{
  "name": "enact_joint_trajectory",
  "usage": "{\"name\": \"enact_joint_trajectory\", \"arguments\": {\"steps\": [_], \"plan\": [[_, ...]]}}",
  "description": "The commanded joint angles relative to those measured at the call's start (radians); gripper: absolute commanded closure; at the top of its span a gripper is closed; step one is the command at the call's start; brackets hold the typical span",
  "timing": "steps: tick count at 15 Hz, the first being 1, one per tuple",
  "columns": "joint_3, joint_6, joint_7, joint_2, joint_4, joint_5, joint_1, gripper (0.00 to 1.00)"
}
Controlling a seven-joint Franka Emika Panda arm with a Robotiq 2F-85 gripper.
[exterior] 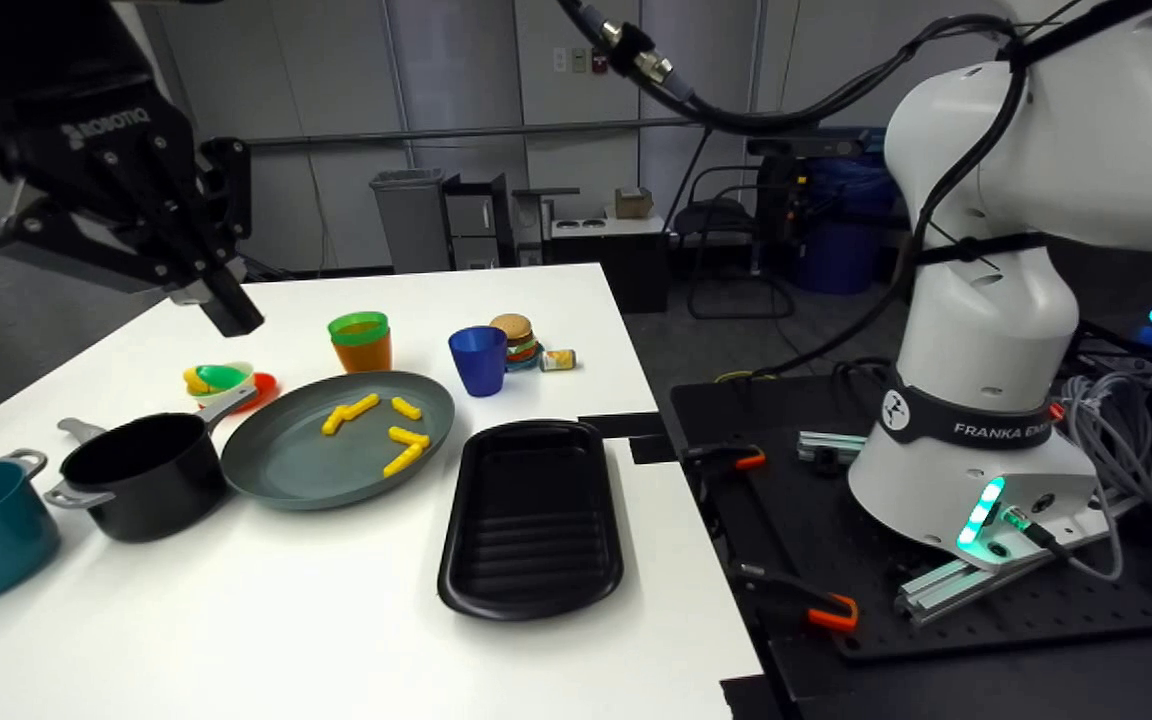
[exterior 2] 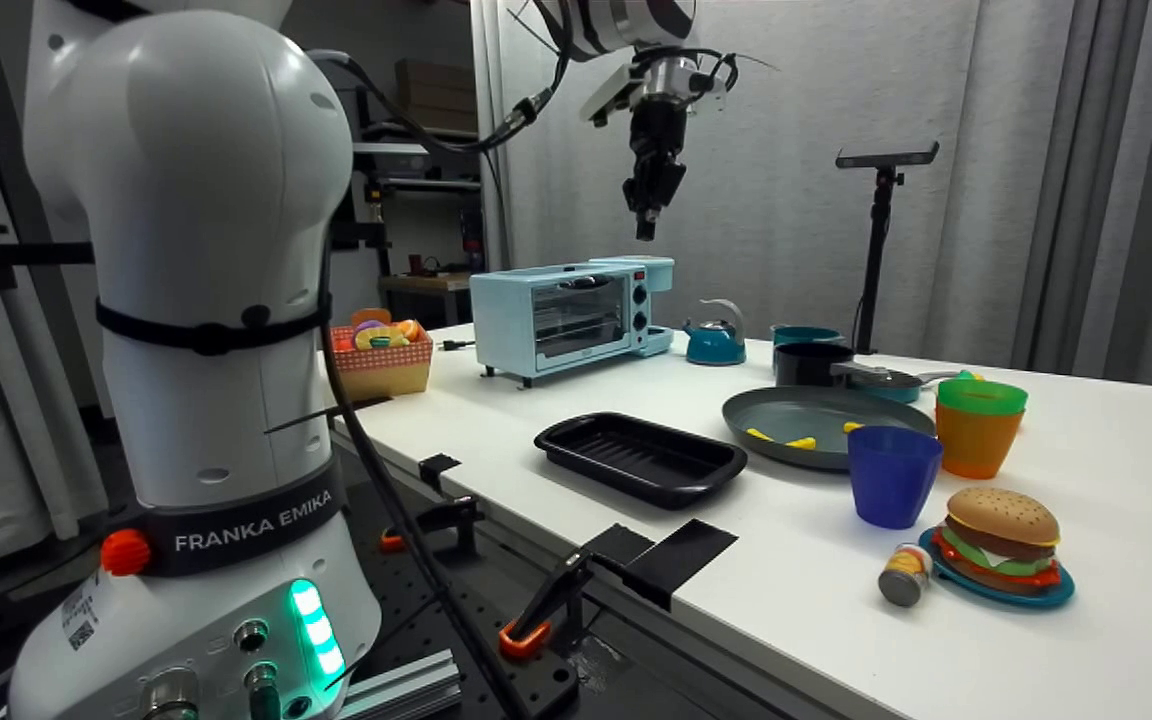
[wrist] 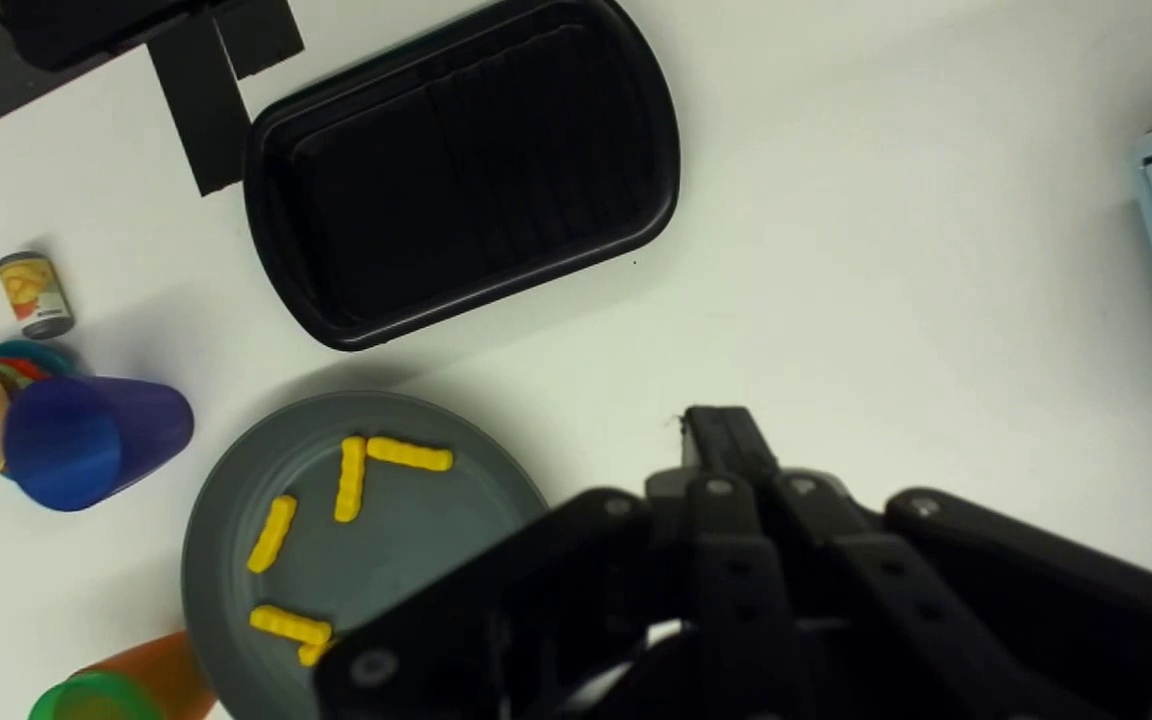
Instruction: Close the oven door
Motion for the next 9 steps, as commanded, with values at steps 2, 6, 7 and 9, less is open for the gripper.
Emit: {"name": "enact_joint_trajectory", "arguments": {"steps": [2,6,7,9], "plan": [[-0.007,-0.042,-0.058,-0.11,-0.091,0.019,-0.029,1.0],[-0.019,-0.113,-0.065,-0.156,-0.121,0.007,-0.052,1.0],[-0.021,-0.135,-0.059,-0.168,-0.124,0.003,-0.055,1.0],[-0.027,-0.164,-0.056,-0.188,-0.136,-0.001,-0.067,1.0]]}}
